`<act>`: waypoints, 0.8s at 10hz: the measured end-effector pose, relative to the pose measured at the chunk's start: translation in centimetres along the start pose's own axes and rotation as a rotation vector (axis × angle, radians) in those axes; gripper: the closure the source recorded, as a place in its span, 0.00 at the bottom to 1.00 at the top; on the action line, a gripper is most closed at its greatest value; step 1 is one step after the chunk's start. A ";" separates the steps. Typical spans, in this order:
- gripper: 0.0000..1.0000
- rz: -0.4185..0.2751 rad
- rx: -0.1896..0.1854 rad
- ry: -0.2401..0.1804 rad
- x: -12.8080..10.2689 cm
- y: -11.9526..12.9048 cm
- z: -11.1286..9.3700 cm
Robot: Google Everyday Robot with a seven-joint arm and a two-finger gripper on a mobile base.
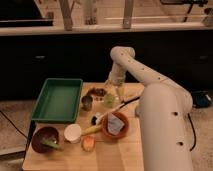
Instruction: Place brush in plastic cup
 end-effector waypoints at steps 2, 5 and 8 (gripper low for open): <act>0.20 0.000 -0.003 0.006 -0.1 0.0 0.0; 0.20 -0.002 -0.006 0.009 -0.3 -0.1 0.0; 0.20 0.000 -0.008 0.009 -0.2 0.0 0.0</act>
